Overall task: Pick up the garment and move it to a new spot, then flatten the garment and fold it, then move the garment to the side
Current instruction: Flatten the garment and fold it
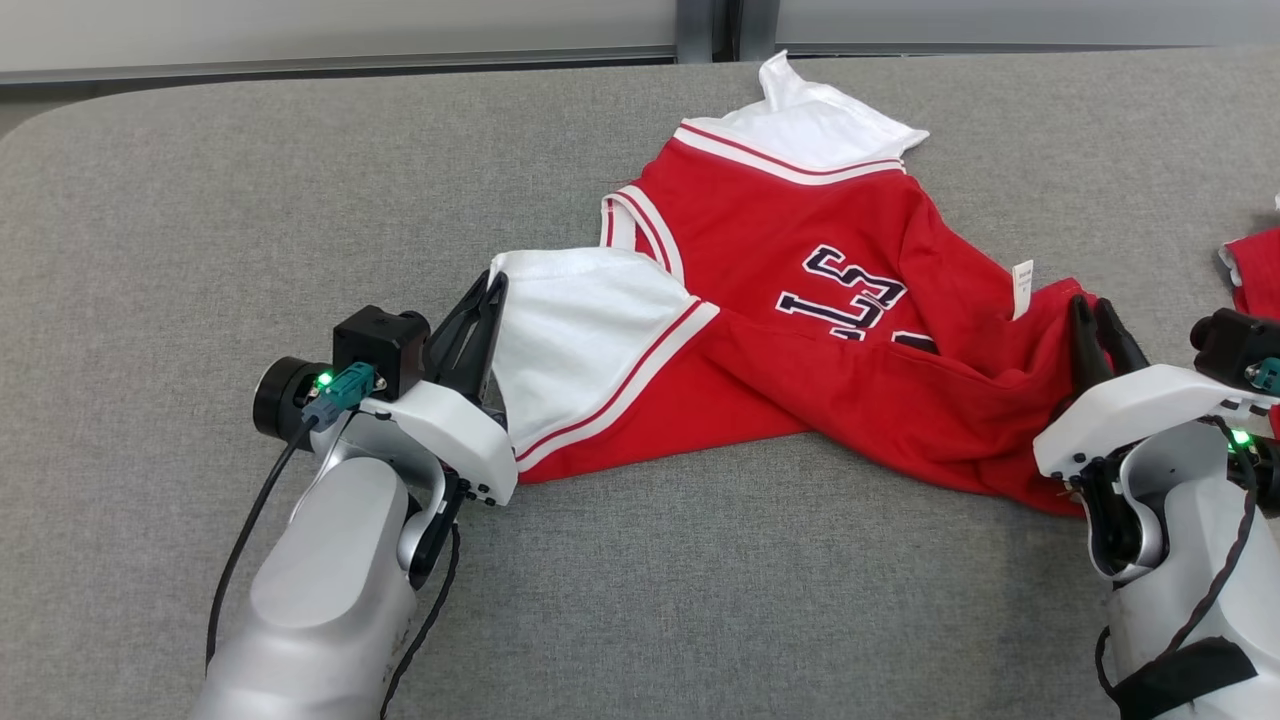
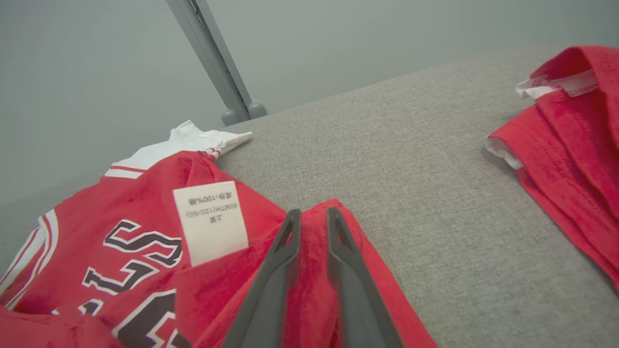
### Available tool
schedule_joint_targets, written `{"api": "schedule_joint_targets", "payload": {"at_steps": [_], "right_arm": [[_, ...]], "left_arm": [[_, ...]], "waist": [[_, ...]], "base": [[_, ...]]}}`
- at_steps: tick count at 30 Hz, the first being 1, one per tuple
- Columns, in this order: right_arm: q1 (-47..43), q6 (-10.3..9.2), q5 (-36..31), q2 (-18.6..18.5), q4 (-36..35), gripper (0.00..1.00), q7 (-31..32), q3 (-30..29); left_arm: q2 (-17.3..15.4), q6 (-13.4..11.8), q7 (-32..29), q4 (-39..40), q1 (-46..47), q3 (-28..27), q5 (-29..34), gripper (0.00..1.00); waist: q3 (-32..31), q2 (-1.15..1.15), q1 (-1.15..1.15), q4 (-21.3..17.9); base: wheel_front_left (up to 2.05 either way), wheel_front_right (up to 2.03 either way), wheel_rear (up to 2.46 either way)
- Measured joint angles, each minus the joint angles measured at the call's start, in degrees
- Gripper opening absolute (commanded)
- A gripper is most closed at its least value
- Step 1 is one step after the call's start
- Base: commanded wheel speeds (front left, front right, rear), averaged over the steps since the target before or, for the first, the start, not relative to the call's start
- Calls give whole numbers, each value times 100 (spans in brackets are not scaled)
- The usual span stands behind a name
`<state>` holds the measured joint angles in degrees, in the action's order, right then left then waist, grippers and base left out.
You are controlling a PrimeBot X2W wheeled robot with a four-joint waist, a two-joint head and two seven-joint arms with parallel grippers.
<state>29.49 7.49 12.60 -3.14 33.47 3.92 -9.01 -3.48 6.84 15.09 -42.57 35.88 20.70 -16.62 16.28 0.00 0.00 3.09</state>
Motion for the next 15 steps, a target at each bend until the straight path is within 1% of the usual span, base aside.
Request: {"api": "schedule_joint_targets", "payload": {"at_steps": [11,13,15], "right_arm": [[-2,0,21,-35,-19,0,-276,74],[-14,0,12,-103,-134,0,-308,130],[-54,0,-60,-268,-300,0,-374,249]], "left_arm": [[1,9,0,22,-25,-58,10,0],[1,9,0,38,-29,-77,24,0],[1,9,0,64,-35,-96,36,0]], "waist": [[-87,0,0,-24],[-112,0,0,-21],[-128,0,0,-16]], "base": [[0,0,0],[0,0,0],[0,0,0]]}}
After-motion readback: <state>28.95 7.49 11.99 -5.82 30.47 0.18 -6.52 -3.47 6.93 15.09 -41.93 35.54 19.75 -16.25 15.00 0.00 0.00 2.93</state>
